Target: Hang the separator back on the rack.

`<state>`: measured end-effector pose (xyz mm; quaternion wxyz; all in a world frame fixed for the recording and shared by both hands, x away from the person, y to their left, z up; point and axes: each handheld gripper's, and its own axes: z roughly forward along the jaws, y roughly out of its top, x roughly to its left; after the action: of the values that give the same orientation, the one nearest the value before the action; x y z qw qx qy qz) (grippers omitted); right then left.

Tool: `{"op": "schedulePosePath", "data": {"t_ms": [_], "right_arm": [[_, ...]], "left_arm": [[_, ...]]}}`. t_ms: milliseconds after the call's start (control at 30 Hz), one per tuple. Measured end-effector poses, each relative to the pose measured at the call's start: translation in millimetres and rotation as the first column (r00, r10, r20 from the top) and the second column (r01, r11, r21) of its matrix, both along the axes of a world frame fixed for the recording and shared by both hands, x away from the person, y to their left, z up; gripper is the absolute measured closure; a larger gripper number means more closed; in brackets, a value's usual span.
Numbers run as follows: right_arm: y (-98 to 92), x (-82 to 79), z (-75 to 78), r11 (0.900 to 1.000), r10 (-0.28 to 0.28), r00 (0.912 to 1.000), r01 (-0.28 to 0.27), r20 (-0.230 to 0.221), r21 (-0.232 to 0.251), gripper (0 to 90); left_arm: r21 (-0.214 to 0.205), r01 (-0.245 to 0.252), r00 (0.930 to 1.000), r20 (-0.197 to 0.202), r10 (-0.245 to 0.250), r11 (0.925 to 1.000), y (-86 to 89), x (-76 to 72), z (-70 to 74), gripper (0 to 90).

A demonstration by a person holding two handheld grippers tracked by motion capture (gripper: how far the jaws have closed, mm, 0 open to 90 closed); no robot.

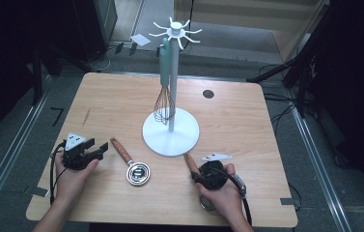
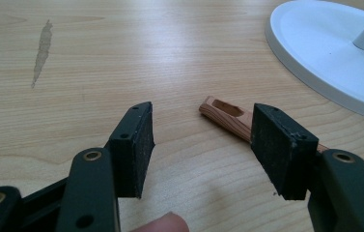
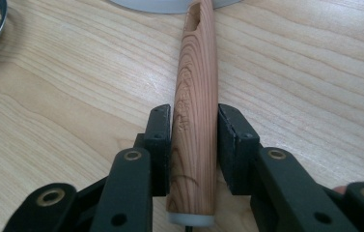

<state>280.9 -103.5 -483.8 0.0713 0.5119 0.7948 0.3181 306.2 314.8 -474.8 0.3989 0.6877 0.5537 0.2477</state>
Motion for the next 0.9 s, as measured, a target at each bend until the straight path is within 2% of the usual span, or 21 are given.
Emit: {"op": "schedulePosePath", "data": {"t_ms": [333,500,633,900], "right_arm": [[-1.1,2.0,0.2,0.9994,0.031,0.9995,-0.03,-0.011,0.016,70.6],[-4.3,1.9,1.5,0.9974,0.031,0.9993,-0.03,-0.022,0.065,71.5],[-4.2,3.3,0.7,0.9975,0.034,0.999,-0.032,-0.03,0.063,71.1],[-4.1,2.3,-0.8,0.9987,0.019,0.9997,-0.018,-0.017,0.047,69.5]], "left_arm": [[-0.002,-0.004,1.0,-0.004,0.004,1.0,1.2,1.5,-1.0,42.2],[0.002,-0.006,1.0,-0.005,0.006,1.0,2.6,2.2,-1.7,42.3],[0.007,-0.004,0.9999,-0.013,0.004,1.0,1.8,2.6,-2.4,42.3],[0.006,0.0,0.9999,-0.011,0.001,1.0,1.2,3.0,-3.0,42.4]]}}
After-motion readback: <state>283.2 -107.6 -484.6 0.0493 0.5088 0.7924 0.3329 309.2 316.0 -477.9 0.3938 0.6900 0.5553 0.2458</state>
